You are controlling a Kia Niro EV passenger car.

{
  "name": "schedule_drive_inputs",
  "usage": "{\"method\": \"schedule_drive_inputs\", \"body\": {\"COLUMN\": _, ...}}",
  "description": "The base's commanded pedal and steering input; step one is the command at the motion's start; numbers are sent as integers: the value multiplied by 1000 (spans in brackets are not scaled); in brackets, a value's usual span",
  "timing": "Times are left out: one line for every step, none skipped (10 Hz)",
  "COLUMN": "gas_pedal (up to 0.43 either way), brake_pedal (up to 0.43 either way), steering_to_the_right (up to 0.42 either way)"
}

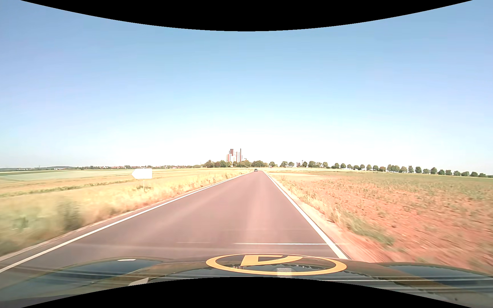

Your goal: Follow the waypoints while adhering to traffic rules and regulations

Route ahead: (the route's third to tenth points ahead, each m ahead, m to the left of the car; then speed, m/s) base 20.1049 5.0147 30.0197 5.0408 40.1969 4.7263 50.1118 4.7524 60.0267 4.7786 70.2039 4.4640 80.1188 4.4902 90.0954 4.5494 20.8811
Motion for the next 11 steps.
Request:
{"method": "schedule_drive_inputs", "body": {"gas_pedal": 248, "brake_pedal": 0, "steering_to_the_right": 0}}
{"method": "schedule_drive_inputs", "body": {"gas_pedal": 240, "brake_pedal": 0, "steering_to_the_right": 0}}
{"method": "schedule_drive_inputs", "body": {"gas_pedal": 240, "brake_pedal": 0, "steering_to_the_right": 0}}
{"method": "schedule_drive_inputs", "body": {"gas_pedal": 240, "brake_pedal": 0, "steering_to_the_right": 0}}
{"method": "schedule_drive_inputs", "body": {"gas_pedal": 228, "brake_pedal": 0, "steering_to_the_right": 0}}
{"method": "schedule_drive_inputs", "body": {"gas_pedal": 228, "brake_pedal": 0, "steering_to_the_right": 0}}
{"method": "schedule_drive_inputs", "body": {"gas_pedal": 228, "brake_pedal": 0, "steering_to_the_right": 0}}
{"method": "schedule_drive_inputs", "body": {"gas_pedal": 228, "brake_pedal": 0, "steering_to_the_right": 0}}
{"method": "schedule_drive_inputs", "body": {"gas_pedal": 228, "brake_pedal": 0, "steering_to_the_right": 0}}
{"method": "schedule_drive_inputs", "body": {"gas_pedal": 228, "brake_pedal": 0, "steering_to_the_right": 0}}
{"method": "schedule_drive_inputs", "body": {"gas_pedal": 228, "brake_pedal": 0, "steering_to_the_right": 0}}
